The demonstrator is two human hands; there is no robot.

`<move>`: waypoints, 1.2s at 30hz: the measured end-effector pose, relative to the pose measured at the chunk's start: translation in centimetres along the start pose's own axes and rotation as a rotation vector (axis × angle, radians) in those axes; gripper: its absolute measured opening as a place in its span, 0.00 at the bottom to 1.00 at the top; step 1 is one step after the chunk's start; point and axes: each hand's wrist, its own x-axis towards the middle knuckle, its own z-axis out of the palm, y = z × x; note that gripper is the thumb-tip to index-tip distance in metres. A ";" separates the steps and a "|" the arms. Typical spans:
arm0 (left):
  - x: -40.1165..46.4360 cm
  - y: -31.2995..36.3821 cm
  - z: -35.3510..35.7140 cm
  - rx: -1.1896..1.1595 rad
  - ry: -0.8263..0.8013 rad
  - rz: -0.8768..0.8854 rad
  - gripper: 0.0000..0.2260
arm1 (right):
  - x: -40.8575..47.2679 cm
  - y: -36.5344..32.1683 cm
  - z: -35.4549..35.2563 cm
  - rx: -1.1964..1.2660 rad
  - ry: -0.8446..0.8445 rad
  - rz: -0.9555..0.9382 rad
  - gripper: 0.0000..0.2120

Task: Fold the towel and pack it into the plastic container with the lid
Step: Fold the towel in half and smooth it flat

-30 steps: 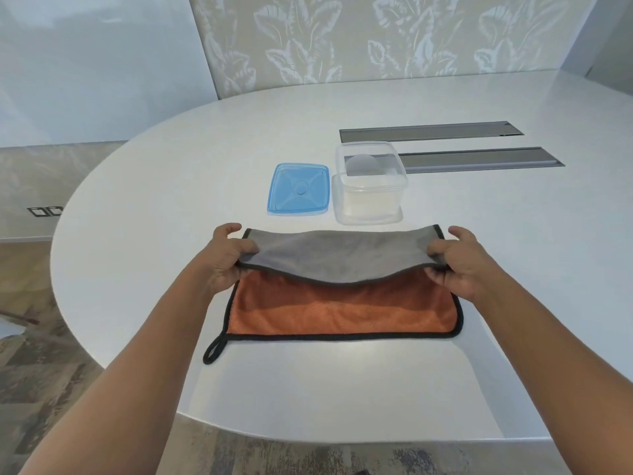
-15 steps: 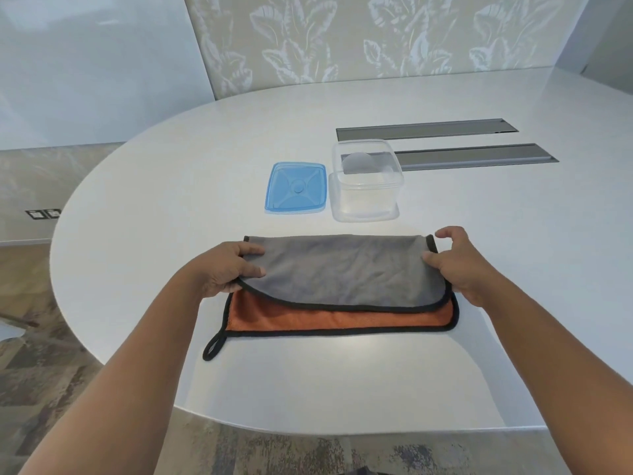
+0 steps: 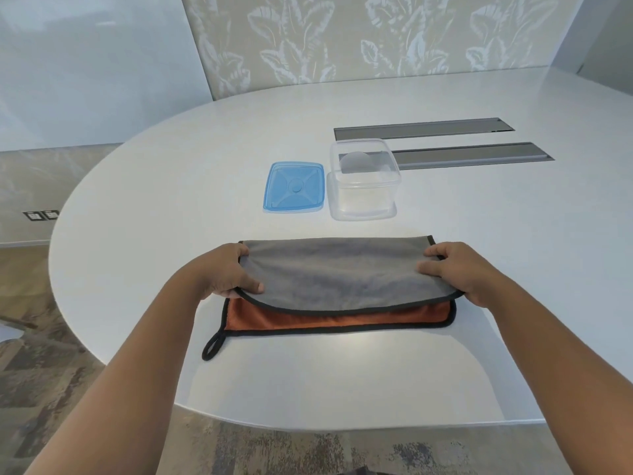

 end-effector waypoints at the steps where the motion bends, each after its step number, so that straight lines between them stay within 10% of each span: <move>1: -0.1 0.1 -0.2 0.004 0.007 0.013 0.39 | 0.1 0.0 -0.1 0.012 -0.003 -0.002 0.31; 9: -0.8 -0.9 0.1 0.086 -0.044 -0.026 0.30 | 0.1 0.5 0.2 -0.114 -0.081 -0.017 0.58; 25: -1.5 -0.5 -0.1 0.157 0.027 0.032 0.29 | 0.2 -0.2 -0.1 -0.201 -0.016 -0.038 0.60; 36: -2.5 1.0 1.3 0.683 0.034 -0.130 0.33 | -0.4 -0.4 0.4 -0.610 -0.066 0.013 0.63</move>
